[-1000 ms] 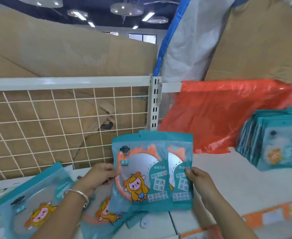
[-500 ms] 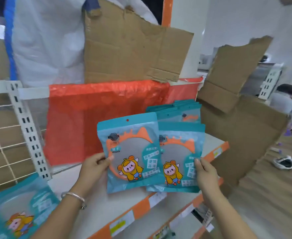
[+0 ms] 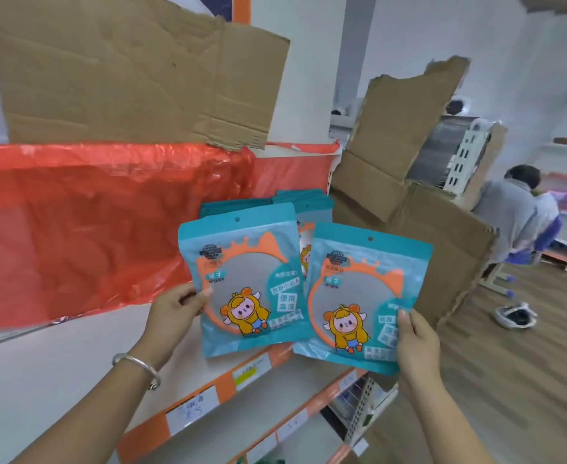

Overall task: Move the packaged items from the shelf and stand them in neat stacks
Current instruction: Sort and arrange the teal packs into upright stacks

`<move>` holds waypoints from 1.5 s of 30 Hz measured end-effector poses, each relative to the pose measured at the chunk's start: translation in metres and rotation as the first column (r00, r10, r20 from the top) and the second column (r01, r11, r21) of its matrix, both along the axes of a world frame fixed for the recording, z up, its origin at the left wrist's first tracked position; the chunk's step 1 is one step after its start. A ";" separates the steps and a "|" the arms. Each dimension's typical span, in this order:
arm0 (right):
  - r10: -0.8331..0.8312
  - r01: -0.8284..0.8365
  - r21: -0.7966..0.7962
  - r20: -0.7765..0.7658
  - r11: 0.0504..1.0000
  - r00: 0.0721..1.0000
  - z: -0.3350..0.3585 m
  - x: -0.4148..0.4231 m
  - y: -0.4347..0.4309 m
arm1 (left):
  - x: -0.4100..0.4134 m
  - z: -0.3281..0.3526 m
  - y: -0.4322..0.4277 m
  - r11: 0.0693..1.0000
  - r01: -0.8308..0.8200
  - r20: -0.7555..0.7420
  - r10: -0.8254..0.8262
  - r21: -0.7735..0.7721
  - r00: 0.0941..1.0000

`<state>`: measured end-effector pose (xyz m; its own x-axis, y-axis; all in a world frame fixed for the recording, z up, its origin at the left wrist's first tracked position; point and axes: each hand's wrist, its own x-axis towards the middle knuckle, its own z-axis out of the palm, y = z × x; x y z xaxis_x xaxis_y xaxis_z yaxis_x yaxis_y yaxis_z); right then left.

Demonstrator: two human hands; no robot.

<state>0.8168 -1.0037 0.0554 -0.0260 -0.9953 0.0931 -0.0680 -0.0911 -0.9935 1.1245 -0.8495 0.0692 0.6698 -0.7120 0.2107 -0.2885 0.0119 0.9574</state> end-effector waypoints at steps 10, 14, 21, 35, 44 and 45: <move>0.059 -0.060 -0.042 -0.016 0.997 0.998 0.003 0.027 -0.097 | 0.028 -0.026 -0.080 0.995 -0.095 0.094 0.096 -0.014 0.991; 0.116 -0.117 -0.036 -0.037 0.992 0.993 0.011 0.050 -0.140 | 0.039 -0.036 -0.101 0.987 -0.160 0.113 0.160 -0.008 0.981; 0.216 -0.216 0.001 -0.062 0.976 0.975 -0.001 0.086 -0.192 | 0.047 -0.051 -0.132 0.974 -0.228 0.118 0.225 0.012 0.967; 0.411 -0.403 0.145 -0.022 0.904 0.912 -0.030 0.146 -0.278 | 0.025 -0.063 -0.159 0.860 -0.510 0.131 0.506 -0.001 0.853; 0.388 -0.390 0.223 0.053 0.894 0.920 -0.045 0.163 -0.304 | 0.018 -0.076 -0.171 0.747 -0.664 0.114 0.657 0.033 0.745; 0.390 -0.391 0.222 0.052 0.893 0.919 -0.044 0.164 -0.306 | 0.018 -0.076 -0.173 0.743 -0.668 0.101 0.663 0.034 0.742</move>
